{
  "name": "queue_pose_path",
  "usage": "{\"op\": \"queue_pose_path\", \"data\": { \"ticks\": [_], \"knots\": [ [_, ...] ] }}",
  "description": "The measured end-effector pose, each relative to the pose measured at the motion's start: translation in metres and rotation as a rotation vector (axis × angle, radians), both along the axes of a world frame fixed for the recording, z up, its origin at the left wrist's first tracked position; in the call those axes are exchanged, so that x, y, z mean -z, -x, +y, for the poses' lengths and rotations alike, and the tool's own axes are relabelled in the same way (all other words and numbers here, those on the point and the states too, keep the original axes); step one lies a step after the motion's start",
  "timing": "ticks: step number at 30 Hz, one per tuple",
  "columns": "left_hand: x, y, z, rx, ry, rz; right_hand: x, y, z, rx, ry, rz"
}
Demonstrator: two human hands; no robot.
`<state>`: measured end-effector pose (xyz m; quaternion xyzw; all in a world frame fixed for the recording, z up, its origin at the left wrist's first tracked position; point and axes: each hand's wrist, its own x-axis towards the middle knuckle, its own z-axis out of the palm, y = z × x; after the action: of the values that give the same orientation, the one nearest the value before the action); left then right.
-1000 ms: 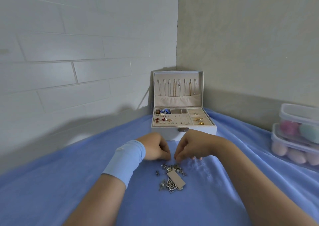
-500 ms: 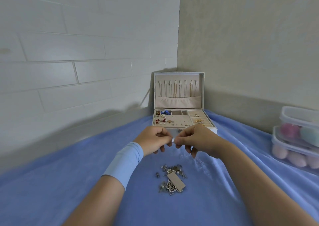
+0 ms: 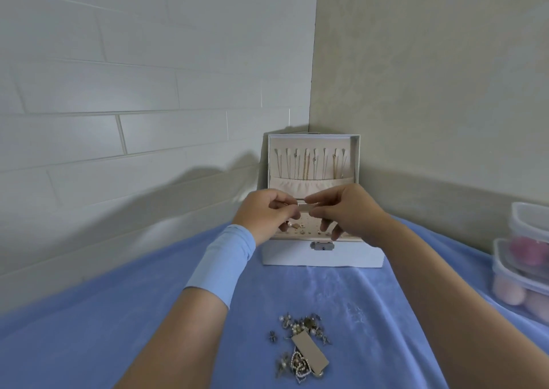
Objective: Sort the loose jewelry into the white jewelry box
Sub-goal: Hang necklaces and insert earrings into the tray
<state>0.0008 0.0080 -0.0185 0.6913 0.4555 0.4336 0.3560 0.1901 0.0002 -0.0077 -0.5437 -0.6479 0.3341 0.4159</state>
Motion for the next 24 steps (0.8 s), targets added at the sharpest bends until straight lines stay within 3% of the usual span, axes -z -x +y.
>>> {"op": "queue_pose_path", "data": {
  "ticks": [5,10,15,19,24],
  "knots": [
    [0.003,-0.011,0.027,-0.053,-0.053,-0.025,0.003,-0.002,0.029,0.149,-0.038,-0.137],
    [0.013,-0.017,0.045,-0.063,-0.087,0.072,0.014,-0.004,0.045,0.143,-0.094,-0.277],
    [0.014,-0.016,0.049,-0.068,-0.07,0.134,0.012,0.003,0.047,0.114,-0.197,-0.235],
    [0.012,-0.015,0.047,-0.025,-0.025,0.046,0.003,0.009,0.041,0.127,-0.332,-0.37],
    [0.012,-0.012,0.044,-0.041,-0.014,-0.054,0.003,0.013,0.039,0.083,-0.303,-0.192]
  ]
}}
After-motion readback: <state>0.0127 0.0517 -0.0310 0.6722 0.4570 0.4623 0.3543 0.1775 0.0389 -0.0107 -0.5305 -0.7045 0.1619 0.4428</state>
